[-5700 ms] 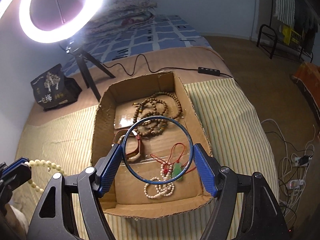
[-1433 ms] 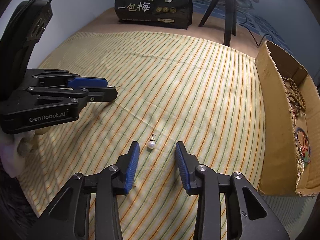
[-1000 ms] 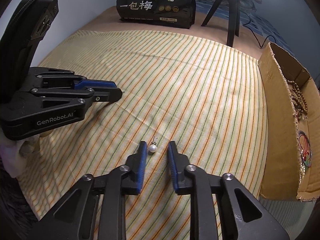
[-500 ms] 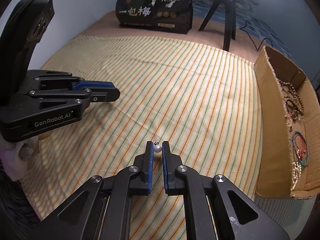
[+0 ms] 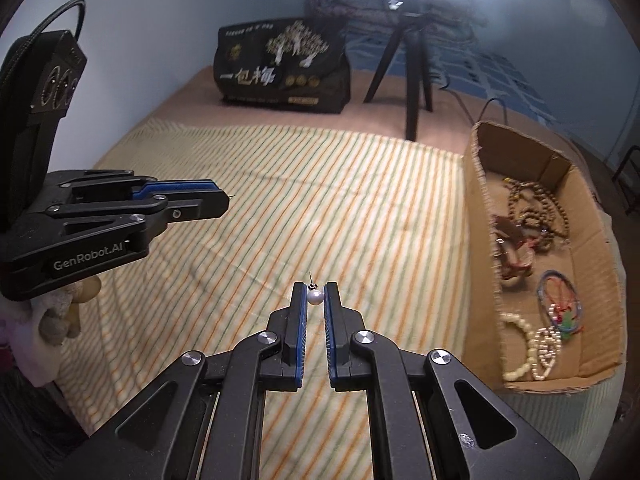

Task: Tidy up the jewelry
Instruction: 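Carry both pearl earrings into the box and open both tools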

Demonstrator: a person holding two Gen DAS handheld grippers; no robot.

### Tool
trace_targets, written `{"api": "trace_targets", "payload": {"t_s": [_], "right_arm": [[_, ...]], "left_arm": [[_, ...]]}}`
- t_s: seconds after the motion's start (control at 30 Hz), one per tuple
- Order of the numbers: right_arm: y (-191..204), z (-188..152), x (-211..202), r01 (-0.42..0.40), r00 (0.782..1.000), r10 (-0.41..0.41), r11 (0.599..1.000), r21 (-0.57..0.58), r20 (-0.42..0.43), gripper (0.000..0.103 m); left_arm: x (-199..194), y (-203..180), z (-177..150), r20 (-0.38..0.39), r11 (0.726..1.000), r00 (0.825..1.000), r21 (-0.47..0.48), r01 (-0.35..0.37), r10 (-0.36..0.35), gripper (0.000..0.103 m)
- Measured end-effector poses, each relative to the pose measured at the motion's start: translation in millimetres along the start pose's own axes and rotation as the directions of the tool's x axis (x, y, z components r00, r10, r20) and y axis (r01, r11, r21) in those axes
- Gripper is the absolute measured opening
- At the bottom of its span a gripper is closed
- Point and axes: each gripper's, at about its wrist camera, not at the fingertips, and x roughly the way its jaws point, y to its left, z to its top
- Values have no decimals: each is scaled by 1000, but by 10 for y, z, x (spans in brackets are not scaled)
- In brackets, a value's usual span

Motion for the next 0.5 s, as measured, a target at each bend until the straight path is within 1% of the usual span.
{"api": "trace_targets", "payload": {"t_s": [0.23,0.5], "right_arm": [[-229,57,-206,36,998,-38,999,39,50,7],[-559,128,-464,70,992,-82,991,113,100,7]], "left_arm": [[-79,-228,142,40,999,999,10,35,-35,9],[-98,-540,305,73,996,994,29,83,-85,9]]}}
